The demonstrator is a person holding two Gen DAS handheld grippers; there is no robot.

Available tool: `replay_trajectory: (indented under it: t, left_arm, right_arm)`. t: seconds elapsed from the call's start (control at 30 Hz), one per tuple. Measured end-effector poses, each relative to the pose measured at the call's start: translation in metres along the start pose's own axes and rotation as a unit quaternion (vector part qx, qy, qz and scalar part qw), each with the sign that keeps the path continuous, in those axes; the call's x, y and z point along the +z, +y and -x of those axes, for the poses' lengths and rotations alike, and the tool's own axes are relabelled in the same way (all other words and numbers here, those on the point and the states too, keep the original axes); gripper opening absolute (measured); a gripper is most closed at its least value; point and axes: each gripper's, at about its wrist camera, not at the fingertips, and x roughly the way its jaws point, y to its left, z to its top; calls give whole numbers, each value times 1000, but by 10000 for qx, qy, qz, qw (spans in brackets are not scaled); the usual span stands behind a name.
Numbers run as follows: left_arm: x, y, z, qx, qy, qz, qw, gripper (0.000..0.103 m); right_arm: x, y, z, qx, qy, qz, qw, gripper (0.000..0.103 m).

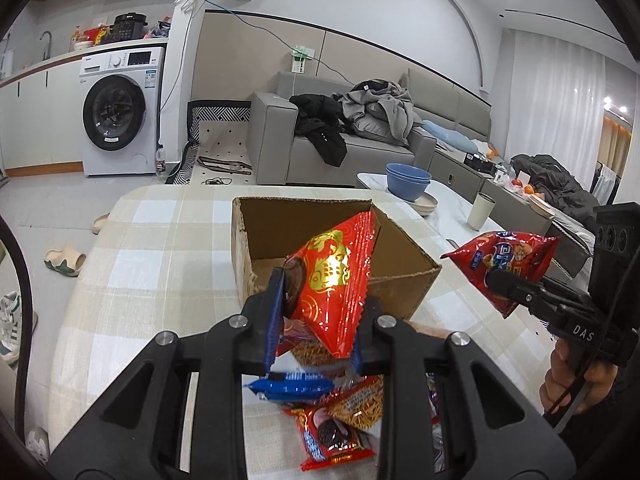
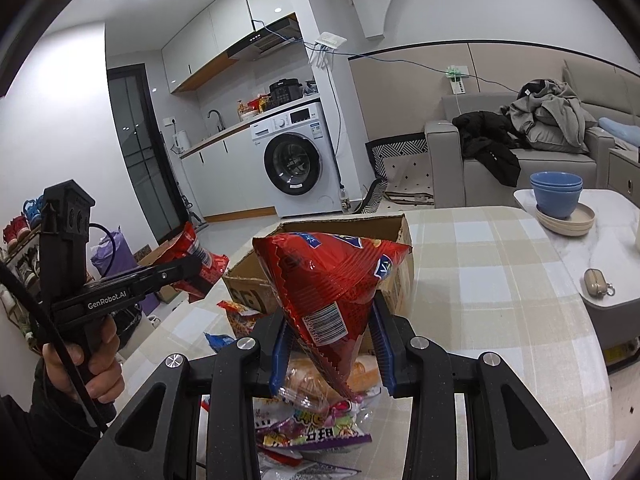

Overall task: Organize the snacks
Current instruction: 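Carry both red bags over the cardboard box and open both tools to drop them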

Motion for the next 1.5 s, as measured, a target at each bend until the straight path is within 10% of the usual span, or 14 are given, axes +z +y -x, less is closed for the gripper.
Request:
replay_trajectory:
  t: [1.5]
  left_arm:
    - [42, -13, -156, 166, 685, -372, 9968, 24]
  right_arm:
    - [24, -5, -91, 15, 777, 100, 9969, 36]
